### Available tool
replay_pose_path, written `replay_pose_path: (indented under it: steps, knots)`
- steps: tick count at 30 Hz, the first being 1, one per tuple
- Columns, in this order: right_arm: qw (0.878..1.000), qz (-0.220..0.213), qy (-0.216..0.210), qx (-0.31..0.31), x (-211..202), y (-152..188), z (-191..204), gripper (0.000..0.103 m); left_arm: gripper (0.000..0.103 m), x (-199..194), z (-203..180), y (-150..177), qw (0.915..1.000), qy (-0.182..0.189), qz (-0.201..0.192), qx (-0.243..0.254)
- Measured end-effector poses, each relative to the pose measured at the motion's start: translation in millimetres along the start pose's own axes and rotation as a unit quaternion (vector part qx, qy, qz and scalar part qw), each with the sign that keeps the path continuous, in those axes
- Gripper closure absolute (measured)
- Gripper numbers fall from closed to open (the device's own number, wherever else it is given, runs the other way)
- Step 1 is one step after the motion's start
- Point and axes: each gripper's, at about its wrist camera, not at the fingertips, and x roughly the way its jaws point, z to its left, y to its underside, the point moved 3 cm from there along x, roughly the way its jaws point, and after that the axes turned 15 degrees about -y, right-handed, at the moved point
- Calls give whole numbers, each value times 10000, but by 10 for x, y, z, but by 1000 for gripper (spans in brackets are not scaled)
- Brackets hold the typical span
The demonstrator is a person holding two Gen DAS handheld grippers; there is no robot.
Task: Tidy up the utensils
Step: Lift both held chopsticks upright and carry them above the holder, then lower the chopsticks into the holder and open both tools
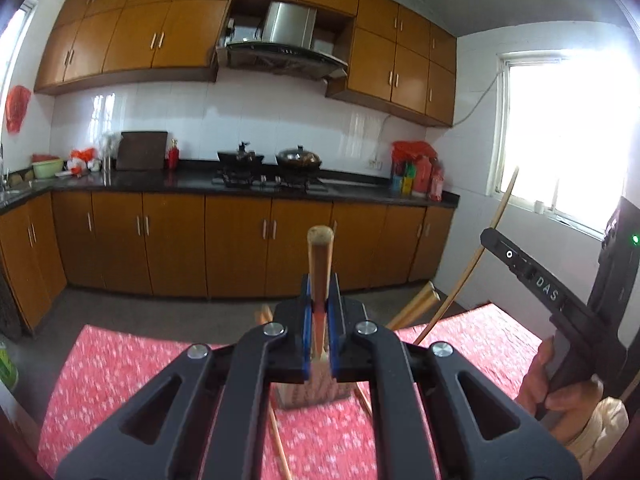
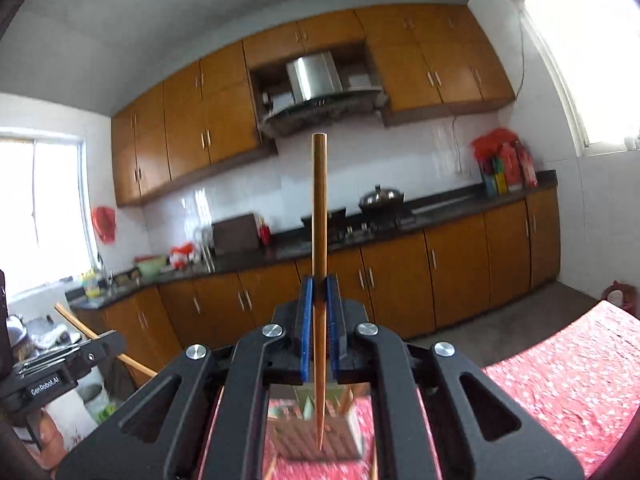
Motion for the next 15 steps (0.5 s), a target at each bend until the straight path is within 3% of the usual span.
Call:
replay_pose_path:
  steps: [8,15]
  knots:
    - [9990,-306,330,20,353,60,-93,95,95,430,-74,-127,9996,-180,174,100]
    - [9986,184,490,-85,708,493,-135,95,95,834,-114,143,9980,-100,601,140]
